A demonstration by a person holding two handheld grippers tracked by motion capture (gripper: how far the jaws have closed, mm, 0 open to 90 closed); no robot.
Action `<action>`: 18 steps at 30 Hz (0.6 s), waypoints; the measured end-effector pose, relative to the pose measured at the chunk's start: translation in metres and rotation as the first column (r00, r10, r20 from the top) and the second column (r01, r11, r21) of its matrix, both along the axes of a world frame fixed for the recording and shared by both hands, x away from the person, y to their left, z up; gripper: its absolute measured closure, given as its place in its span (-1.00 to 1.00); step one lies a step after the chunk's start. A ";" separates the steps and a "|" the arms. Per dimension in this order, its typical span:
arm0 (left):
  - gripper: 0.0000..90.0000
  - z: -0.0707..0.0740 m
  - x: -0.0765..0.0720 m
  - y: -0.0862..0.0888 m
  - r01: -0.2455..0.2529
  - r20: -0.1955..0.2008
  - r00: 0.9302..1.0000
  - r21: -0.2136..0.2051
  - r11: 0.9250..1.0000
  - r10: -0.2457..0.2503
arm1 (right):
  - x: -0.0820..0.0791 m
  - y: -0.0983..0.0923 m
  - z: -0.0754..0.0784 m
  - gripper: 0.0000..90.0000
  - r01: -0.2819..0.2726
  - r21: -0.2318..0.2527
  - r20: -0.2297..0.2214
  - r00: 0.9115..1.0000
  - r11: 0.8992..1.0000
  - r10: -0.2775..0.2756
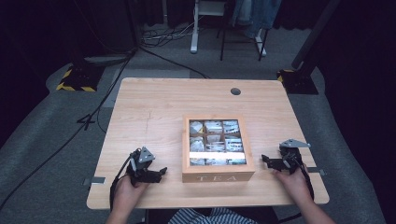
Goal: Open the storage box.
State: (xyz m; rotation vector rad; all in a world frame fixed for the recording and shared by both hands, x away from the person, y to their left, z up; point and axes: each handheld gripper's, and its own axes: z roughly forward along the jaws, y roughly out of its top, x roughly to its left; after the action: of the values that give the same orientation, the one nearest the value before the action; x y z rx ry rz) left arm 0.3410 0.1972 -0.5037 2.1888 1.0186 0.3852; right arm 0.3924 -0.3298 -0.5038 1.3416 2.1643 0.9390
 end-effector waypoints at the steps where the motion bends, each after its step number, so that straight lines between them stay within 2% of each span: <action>1: -0.62 0.000 0.001 0.002 -0.002 0.008 1.000 0.007 1.000 0.002 | -0.001 -0.001 0.001 -0.53 0.000 0.000 0.001 1.000 1.000 0.000; 6: -0.63 0.000 0.004 0.005 -0.009 -0.004 1.000 -0.006 1.000 0.009 | -0.004 -0.008 0.005 -0.27 -0.003 -0.003 -0.009 1.000 1.000 0.003; 12: -0.63 0.000 0.008 0.011 0.002 0.002 1.000 0.000 1.000 -0.002 | -0.008 -0.013 0.007 -0.17 0.003 -0.008 -0.019 1.000 1.000 -0.003; 16: -0.63 -0.001 0.011 0.015 -0.016 0.005 1.000 -0.005 1.000 0.016 | -0.009 -0.018 0.009 -0.13 0.011 0.010 -0.033 0.999 1.000 -0.011; 18: -0.63 -0.001 0.011 0.014 -0.016 0.005 1.000 -0.005 1.000 0.016 | -0.010 -0.019 0.012 -0.12 0.017 0.023 -0.025 1.000 1.000 -0.017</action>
State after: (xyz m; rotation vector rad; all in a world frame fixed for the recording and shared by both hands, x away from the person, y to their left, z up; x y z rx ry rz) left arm 0.3518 0.2117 -0.5042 2.1754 1.0345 0.3949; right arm 0.3820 -0.3488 -0.4922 1.3877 2.1633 0.9489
